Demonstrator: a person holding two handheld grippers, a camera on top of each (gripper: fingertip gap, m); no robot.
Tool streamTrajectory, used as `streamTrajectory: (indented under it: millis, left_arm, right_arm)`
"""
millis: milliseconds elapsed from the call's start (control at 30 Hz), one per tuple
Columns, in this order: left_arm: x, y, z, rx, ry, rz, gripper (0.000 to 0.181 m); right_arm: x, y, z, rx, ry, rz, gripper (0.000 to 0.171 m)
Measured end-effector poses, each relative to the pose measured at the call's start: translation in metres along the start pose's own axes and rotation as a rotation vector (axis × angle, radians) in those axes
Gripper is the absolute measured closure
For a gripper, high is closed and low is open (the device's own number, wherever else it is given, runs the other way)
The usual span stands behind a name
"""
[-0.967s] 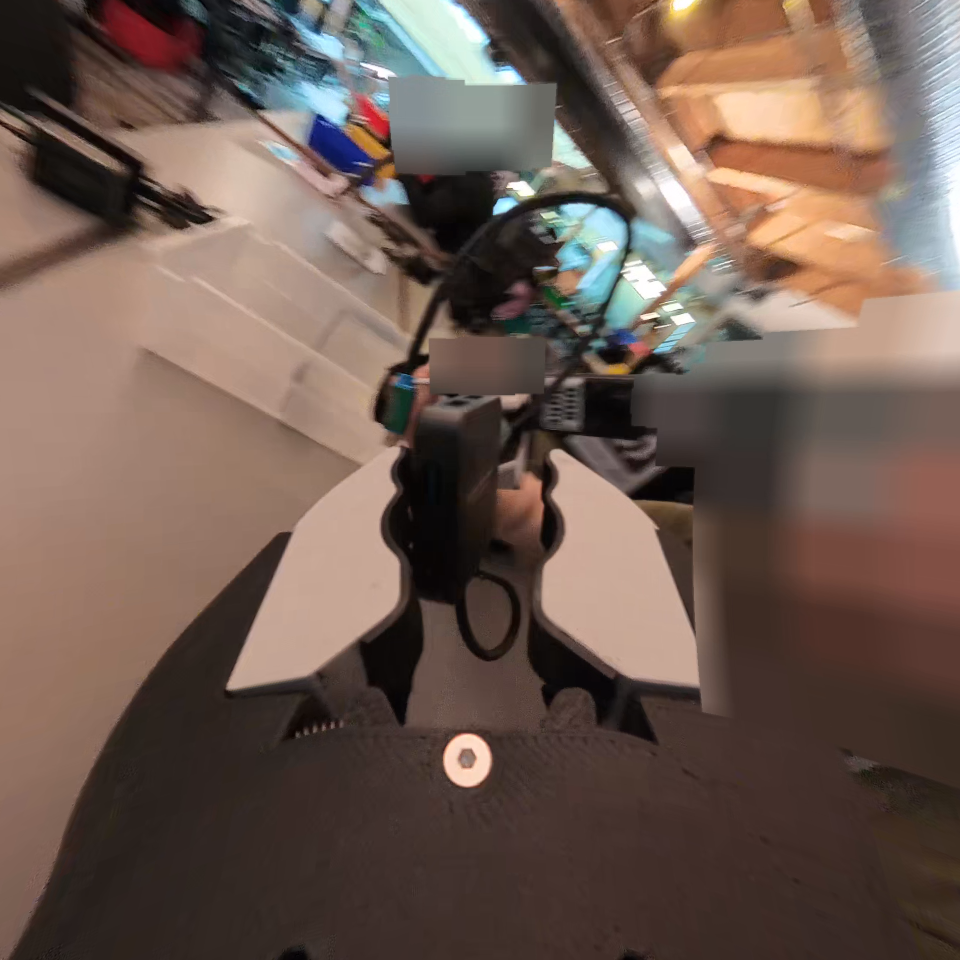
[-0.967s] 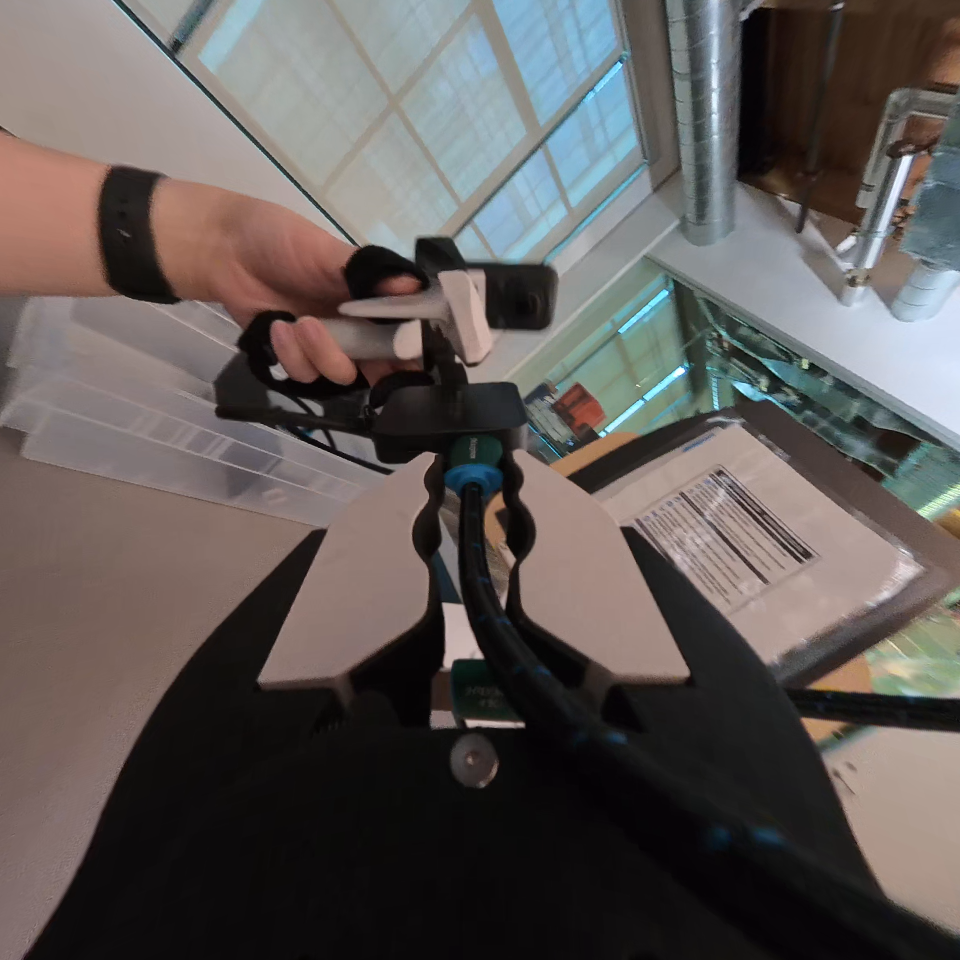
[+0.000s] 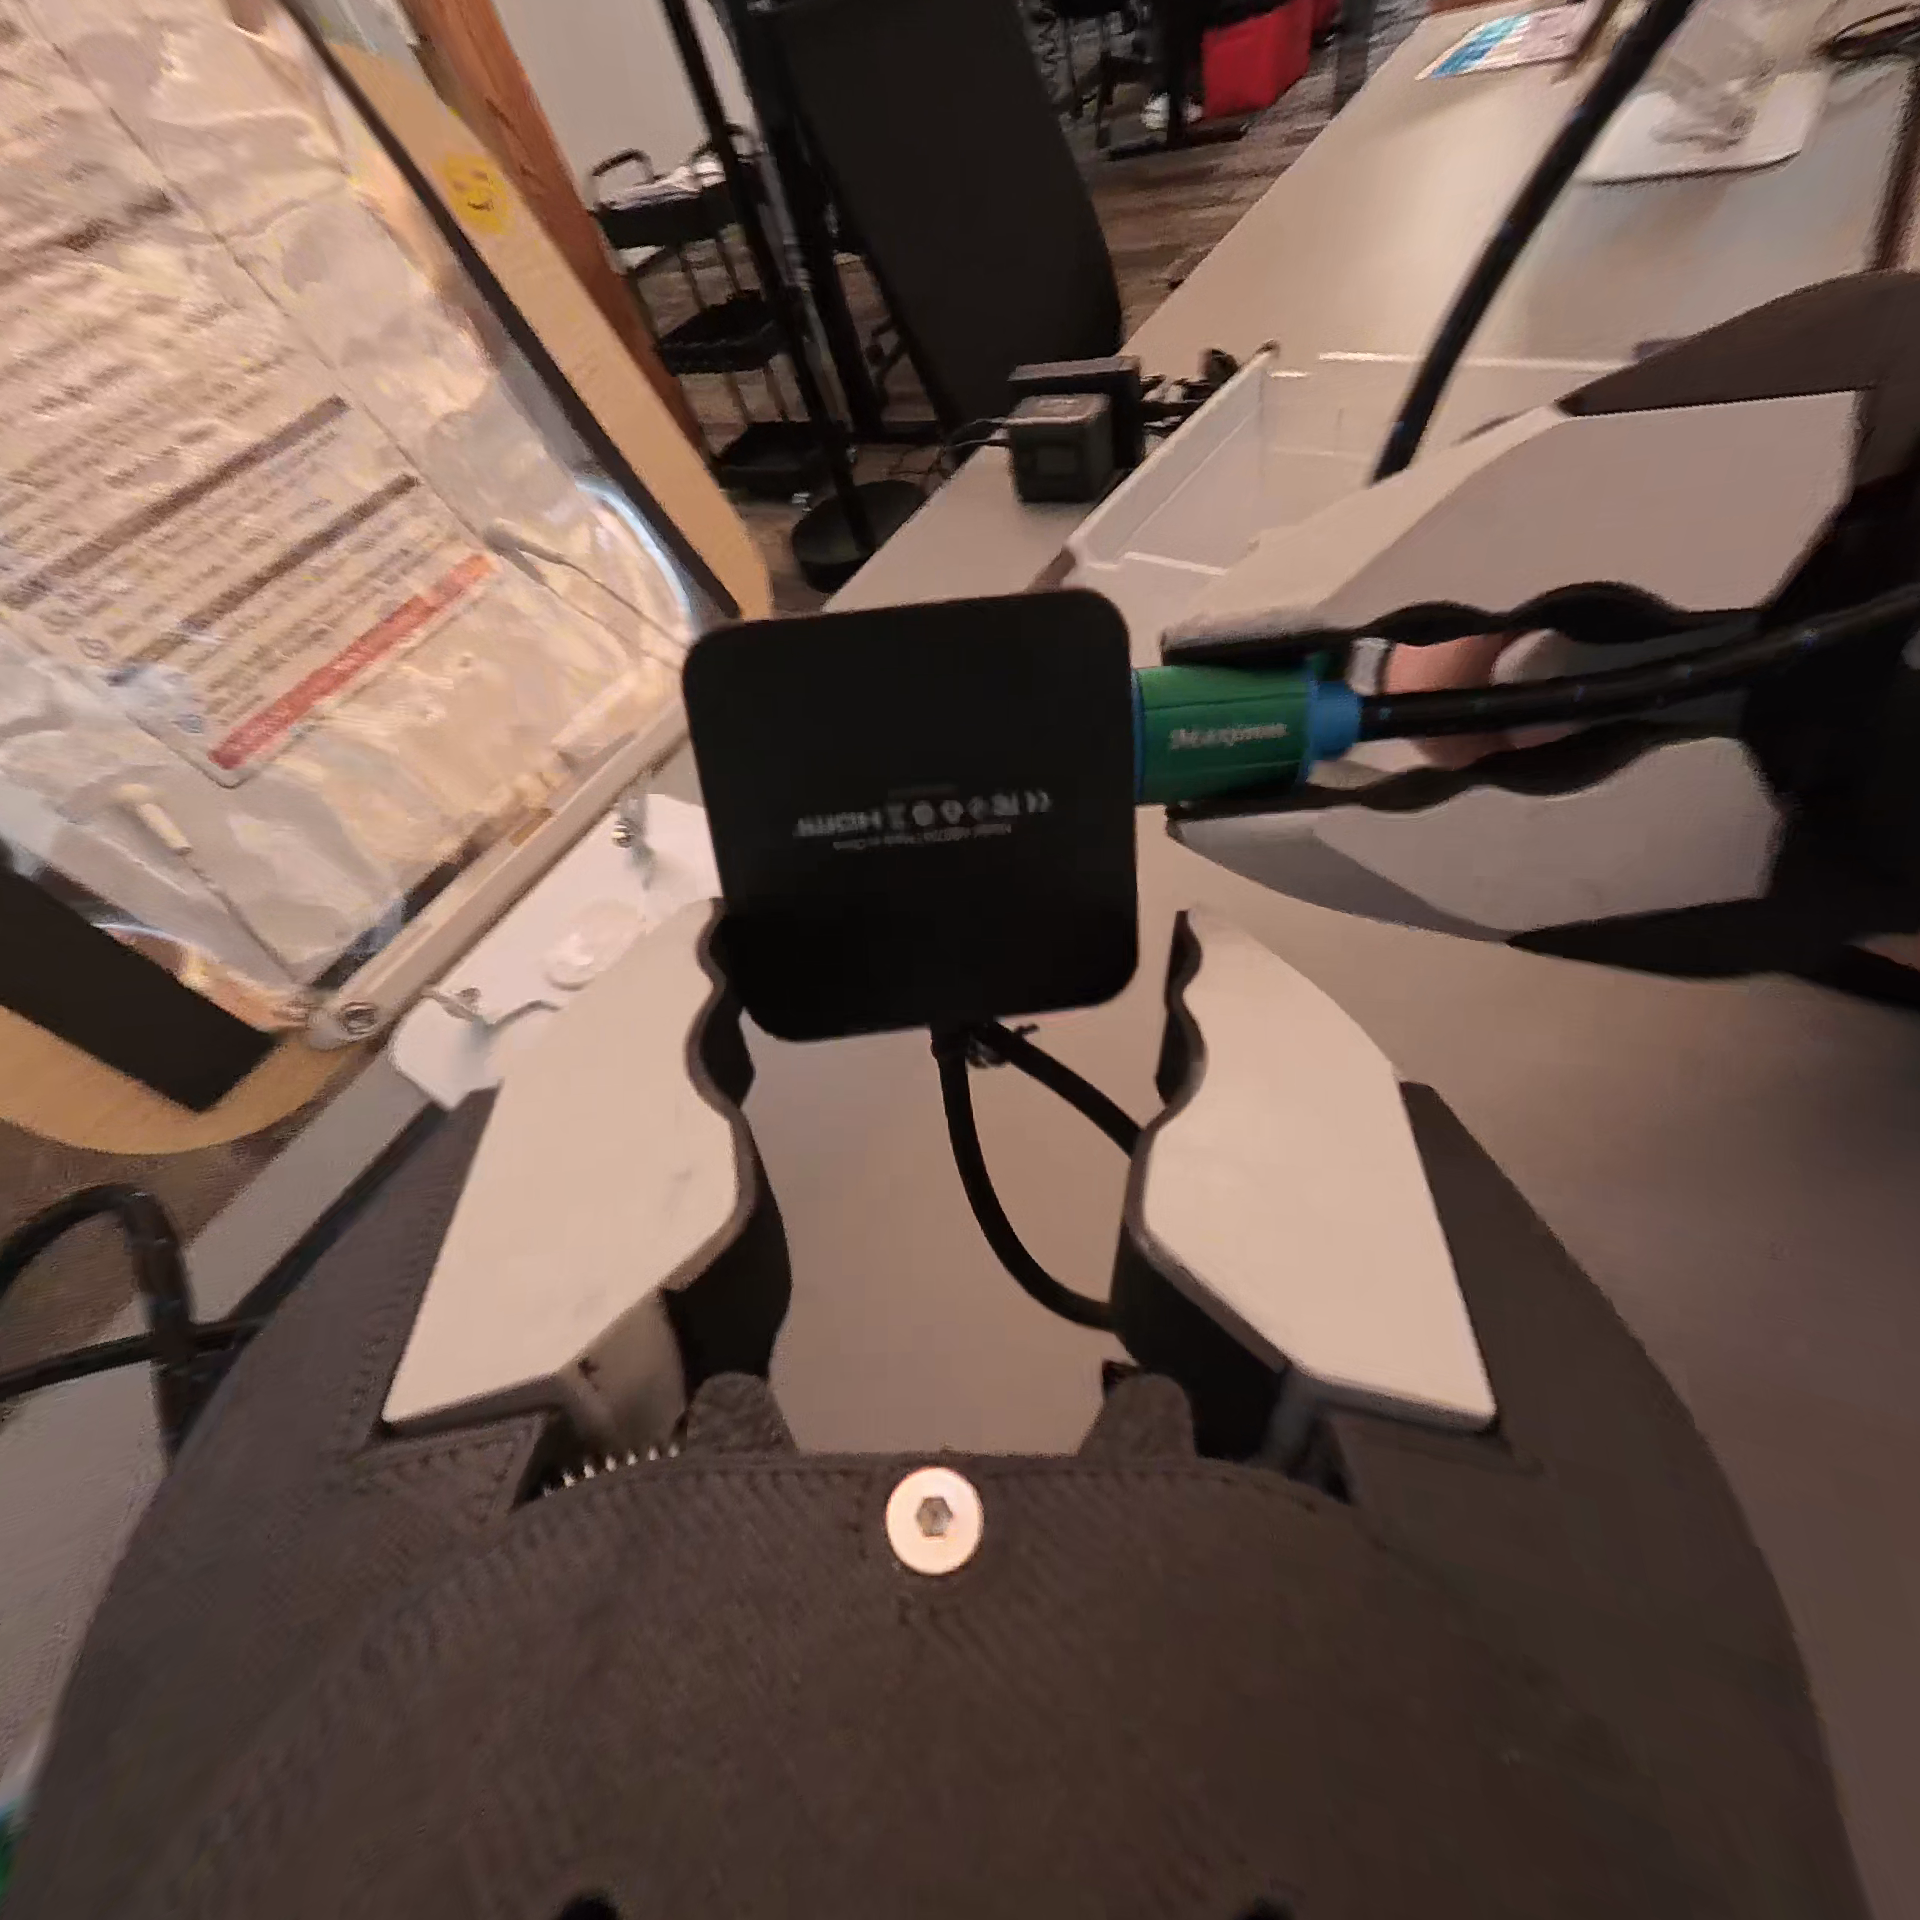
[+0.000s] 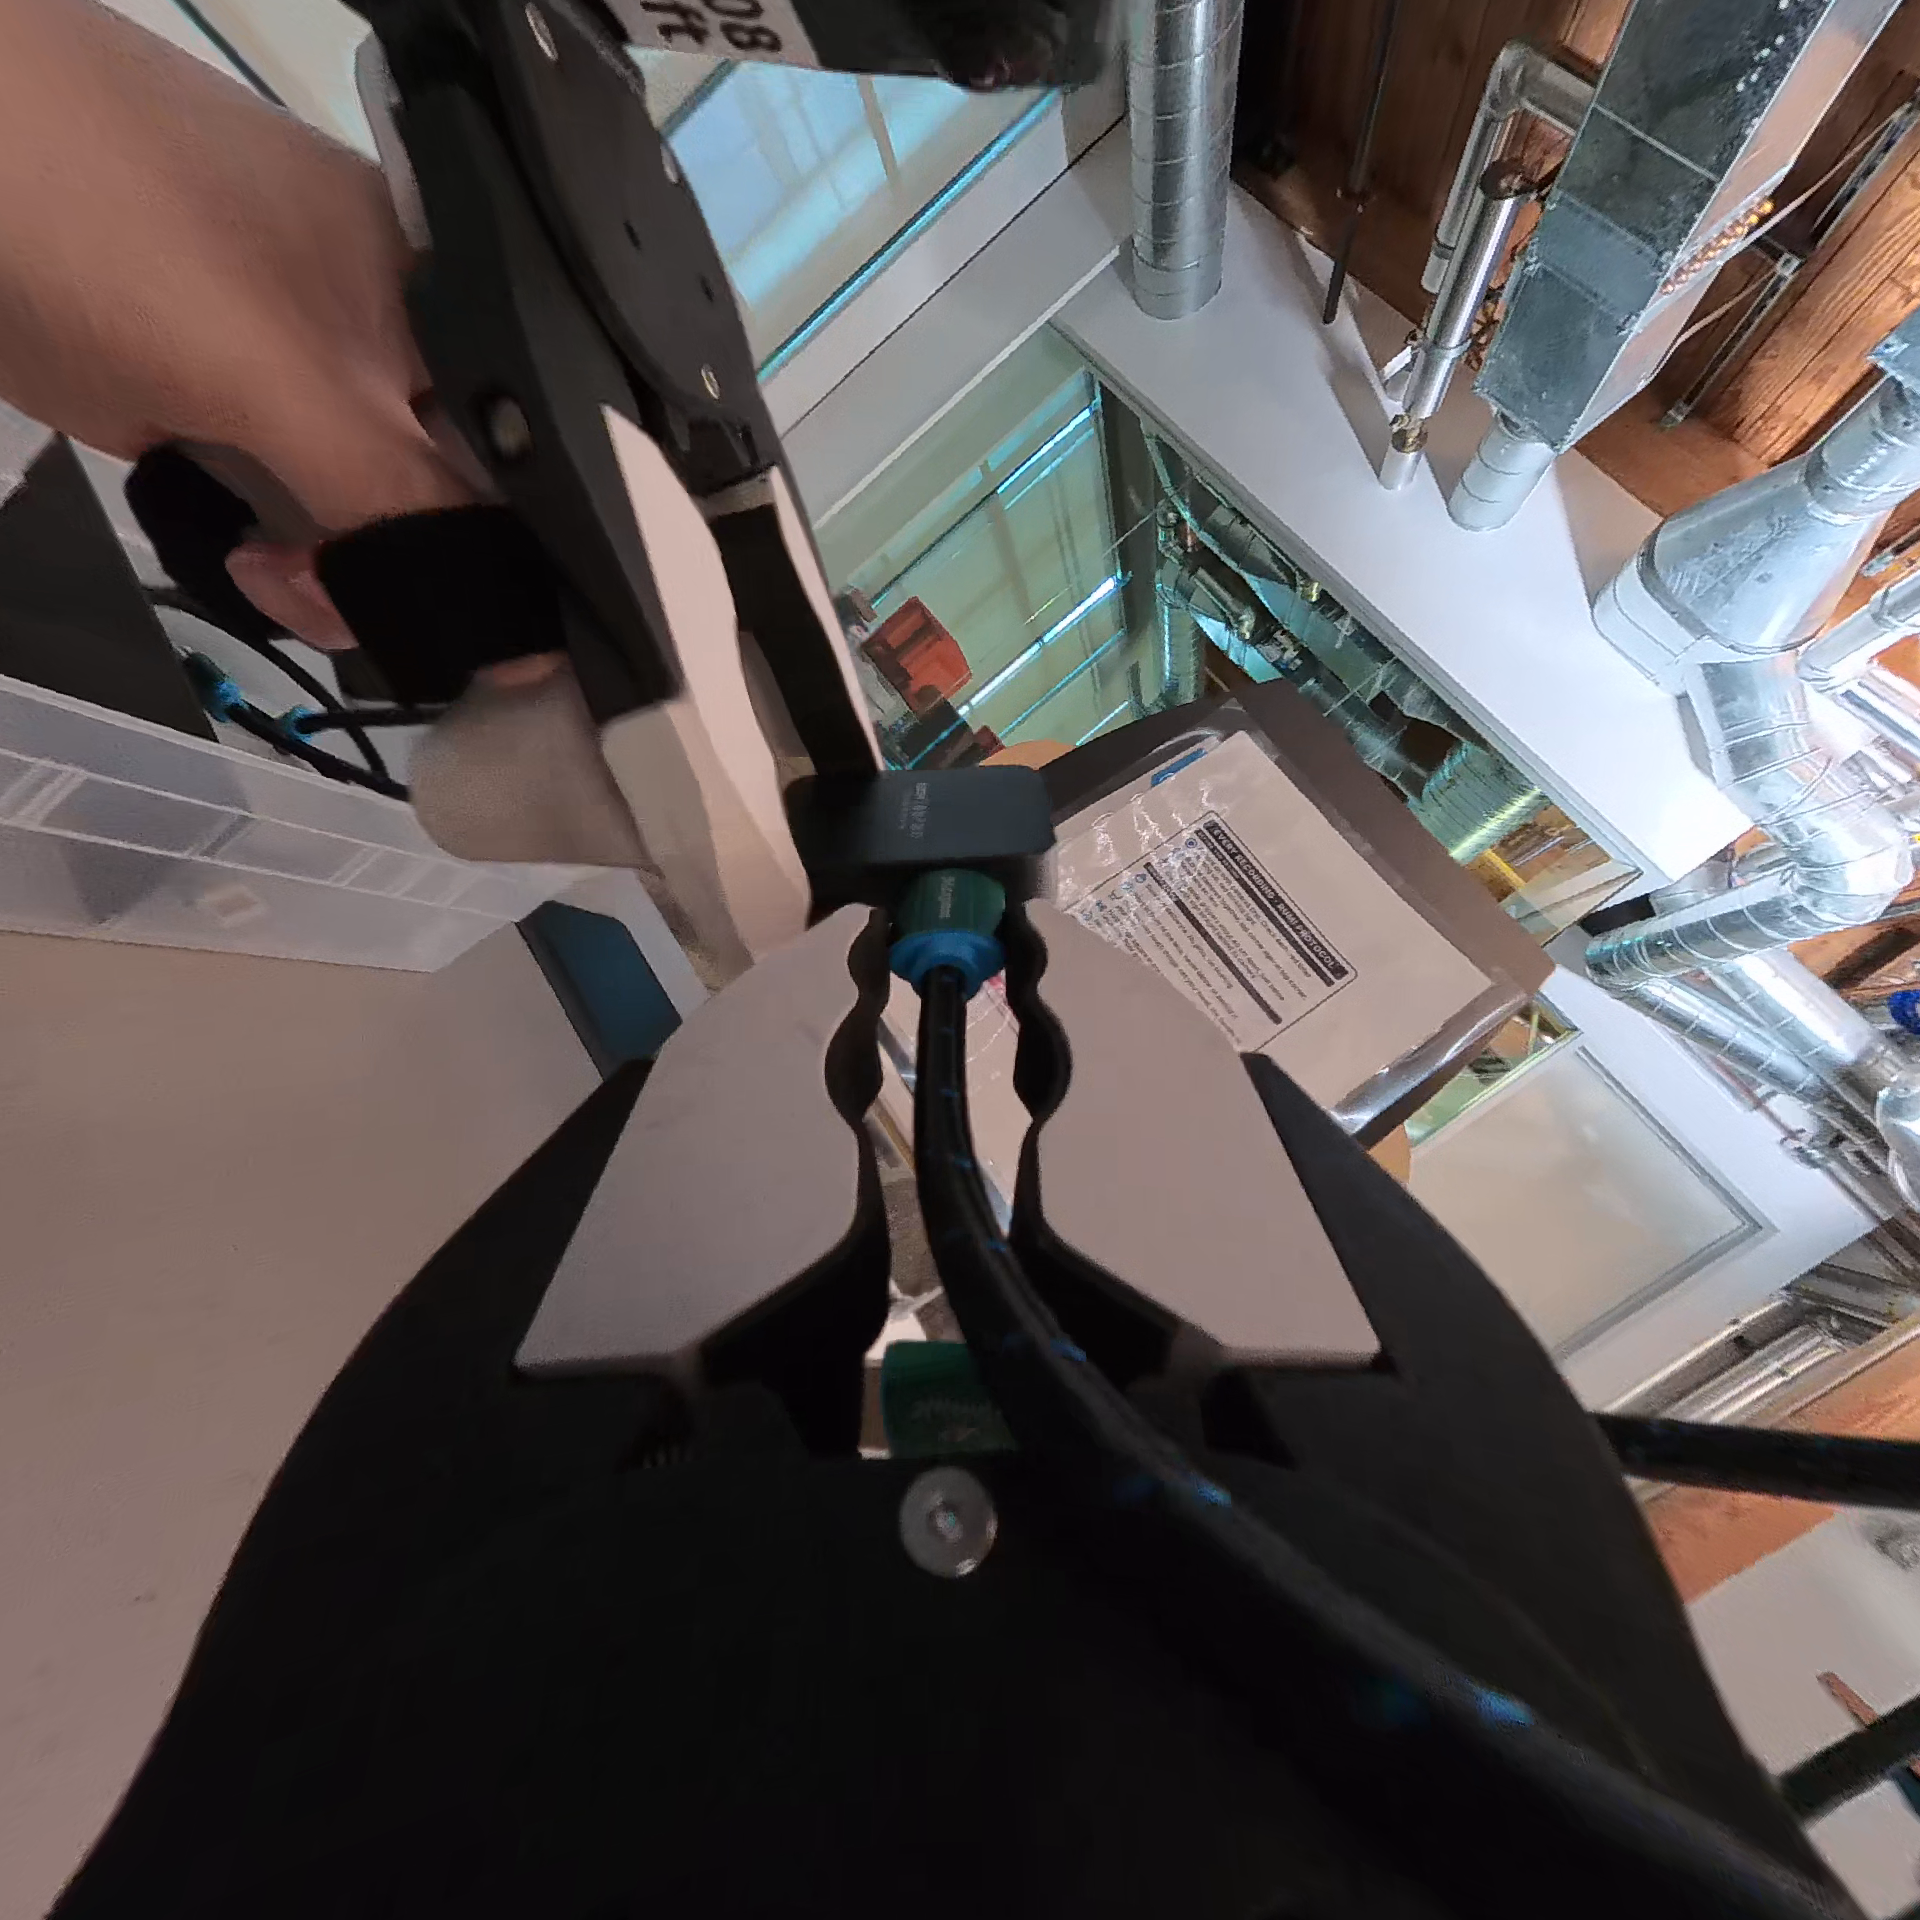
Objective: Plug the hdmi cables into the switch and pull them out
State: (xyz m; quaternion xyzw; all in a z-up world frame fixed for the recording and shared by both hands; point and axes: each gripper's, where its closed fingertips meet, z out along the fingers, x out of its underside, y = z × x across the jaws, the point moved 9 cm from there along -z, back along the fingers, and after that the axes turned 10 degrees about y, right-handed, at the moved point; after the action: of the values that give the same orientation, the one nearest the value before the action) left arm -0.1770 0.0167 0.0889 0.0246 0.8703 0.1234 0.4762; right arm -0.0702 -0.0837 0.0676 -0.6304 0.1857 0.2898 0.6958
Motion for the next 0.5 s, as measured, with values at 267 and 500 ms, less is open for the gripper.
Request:
streamTrajectory:
  millis: [267, 500]
  left_arm:
    - [-0.004, 0.012, -0.044, -0.015, -0.393, 0.16, 0.074]
    - [0.001, -0.019, -0.044, -0.258, -0.389, 0.551, 0.096]
  right_arm:
    - [0.005, -0.039, -0.006, -0.079, -0.041, 0.478, 0.15]
    - [0.012, -0.051, -0.002, -0.147, 0.109, 0.619, 0.15]
